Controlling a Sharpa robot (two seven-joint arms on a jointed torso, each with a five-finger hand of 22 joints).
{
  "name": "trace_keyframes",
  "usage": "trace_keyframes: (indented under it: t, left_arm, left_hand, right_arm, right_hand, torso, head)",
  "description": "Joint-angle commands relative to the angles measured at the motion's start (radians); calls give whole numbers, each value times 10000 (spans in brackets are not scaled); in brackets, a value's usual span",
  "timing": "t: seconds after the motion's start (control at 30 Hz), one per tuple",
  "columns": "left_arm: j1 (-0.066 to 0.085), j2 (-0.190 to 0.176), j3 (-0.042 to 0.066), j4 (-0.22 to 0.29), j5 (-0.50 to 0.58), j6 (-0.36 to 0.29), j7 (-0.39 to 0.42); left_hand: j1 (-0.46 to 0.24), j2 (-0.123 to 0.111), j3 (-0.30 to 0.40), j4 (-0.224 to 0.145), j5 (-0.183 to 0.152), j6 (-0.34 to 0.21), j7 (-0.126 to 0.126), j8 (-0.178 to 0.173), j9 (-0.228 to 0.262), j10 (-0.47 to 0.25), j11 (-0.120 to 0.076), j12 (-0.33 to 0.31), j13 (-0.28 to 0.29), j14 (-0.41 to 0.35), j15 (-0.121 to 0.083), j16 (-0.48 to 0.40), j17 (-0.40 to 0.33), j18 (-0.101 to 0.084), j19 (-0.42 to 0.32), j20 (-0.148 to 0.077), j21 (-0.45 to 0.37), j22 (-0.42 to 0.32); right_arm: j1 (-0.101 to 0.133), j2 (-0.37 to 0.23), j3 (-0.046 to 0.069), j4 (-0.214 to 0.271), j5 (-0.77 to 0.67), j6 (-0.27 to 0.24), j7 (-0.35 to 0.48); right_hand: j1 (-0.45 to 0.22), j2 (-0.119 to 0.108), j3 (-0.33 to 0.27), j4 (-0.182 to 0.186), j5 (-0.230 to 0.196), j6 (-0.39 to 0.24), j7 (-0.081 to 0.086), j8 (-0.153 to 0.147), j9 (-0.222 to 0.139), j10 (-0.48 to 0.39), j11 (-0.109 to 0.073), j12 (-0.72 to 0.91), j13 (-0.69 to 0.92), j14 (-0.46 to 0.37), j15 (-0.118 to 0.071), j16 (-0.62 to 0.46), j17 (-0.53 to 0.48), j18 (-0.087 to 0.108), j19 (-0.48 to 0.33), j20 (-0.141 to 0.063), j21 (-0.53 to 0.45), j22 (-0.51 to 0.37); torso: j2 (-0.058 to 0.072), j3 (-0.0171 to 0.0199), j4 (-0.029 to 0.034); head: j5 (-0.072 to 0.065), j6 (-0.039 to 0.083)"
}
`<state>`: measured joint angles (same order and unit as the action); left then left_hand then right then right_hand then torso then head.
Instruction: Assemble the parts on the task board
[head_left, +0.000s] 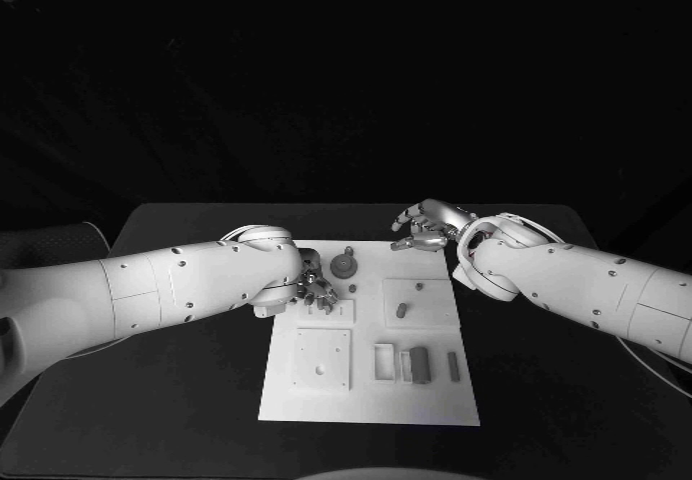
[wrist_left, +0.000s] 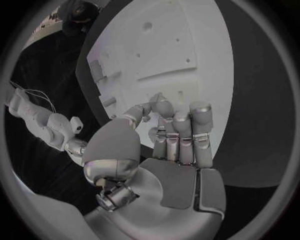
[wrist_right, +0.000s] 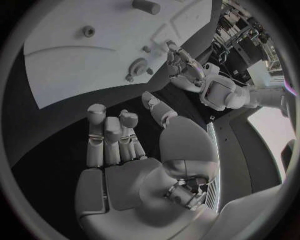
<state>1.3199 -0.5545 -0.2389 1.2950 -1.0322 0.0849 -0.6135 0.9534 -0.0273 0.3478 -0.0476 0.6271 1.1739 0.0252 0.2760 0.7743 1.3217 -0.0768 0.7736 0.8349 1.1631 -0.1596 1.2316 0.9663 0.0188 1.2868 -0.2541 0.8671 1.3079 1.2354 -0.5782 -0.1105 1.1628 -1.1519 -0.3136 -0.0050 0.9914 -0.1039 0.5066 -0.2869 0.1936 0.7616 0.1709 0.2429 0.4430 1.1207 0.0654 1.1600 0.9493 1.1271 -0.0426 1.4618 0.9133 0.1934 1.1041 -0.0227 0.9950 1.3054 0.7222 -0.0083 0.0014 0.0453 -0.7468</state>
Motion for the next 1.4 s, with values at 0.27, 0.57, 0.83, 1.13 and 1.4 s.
trace_keyframes:
  t: [0.27,0.57,0.83,1.13,1.4]
  left_arm:
    - [0,42,5,28,-148,-56,126]
    - [0,36,5,40,-146,166,124]
    - [0,48,5,48,-95,71,110]
    - [0,41,5,37,-104,51,97]
    - [-7,11,5,66,-166,143,85]
  left_hand:
    - [-42,22,2429,-2383,81,98,1,69,22,22,-71,75,15,30,-199,79,-22,714,46,-111,67,218]
    - [-45,21,2430,-2381,86,95,1,71,26,15,-71,86,15,27,-201,88,-29,713,44,-113,78,216]
    - [-53,47,2436,-2378,120,97,-2,80,36,10,-74,112,18,23,-206,112,-36,713,39,-117,96,214]
    - [-56,48,2443,-2395,243,130,-25,165,83,1,-93,200,31,8,-216,204,-41,711,29,-125,174,222]
    - [-57,51,2446,-2399,320,87,-37,286,123,-15,-106,275,33,-14,-227,284,-50,710,12,-134,245,221]
  right_arm:
    - [1,7,5,12,2,137,58]
    - [1,23,5,-2,2,174,50]
    - [1,31,4,-26,2,193,30]
    - [1,36,4,-27,2,187,44]
    - [1,38,4,-45,2,202,33]
  right_hand:
    - [10,58,-32,41,46,21,77,51,-12,-87,-18,12,-19,-46,-9,-35,-14,684,32,-37,-33,10]
    - [2,58,-34,43,45,24,77,54,-14,-88,-19,14,-22,-47,-10,-34,-15,684,32,-36,-34,11]
    - [-5,62,-35,48,45,24,76,54,-16,-89,-19,16,-25,-47,-10,-33,-17,684,32,-35,-35,11]
    - [-18,68,-36,55,45,22,77,54,-18,-91,-19,17,-28,-49,-10,-33,-18,684,32,-33,-36,11]
    - [-25,73,-36,59,44,22,77,55,-20,-92,-19,19,-31,-50,-10,-33,-20,684,31,-33,-38,11]
  torso:
    - [2,2,3]
    - [-1,7,-1]
    - [-3,0,3]
    - [-5,7,6]
    - [0,3,-3]
  head:
    - [-3,-2]
    - [1,-25]
    - [6,-18]
    - [28,-53]
    - [44,-52]
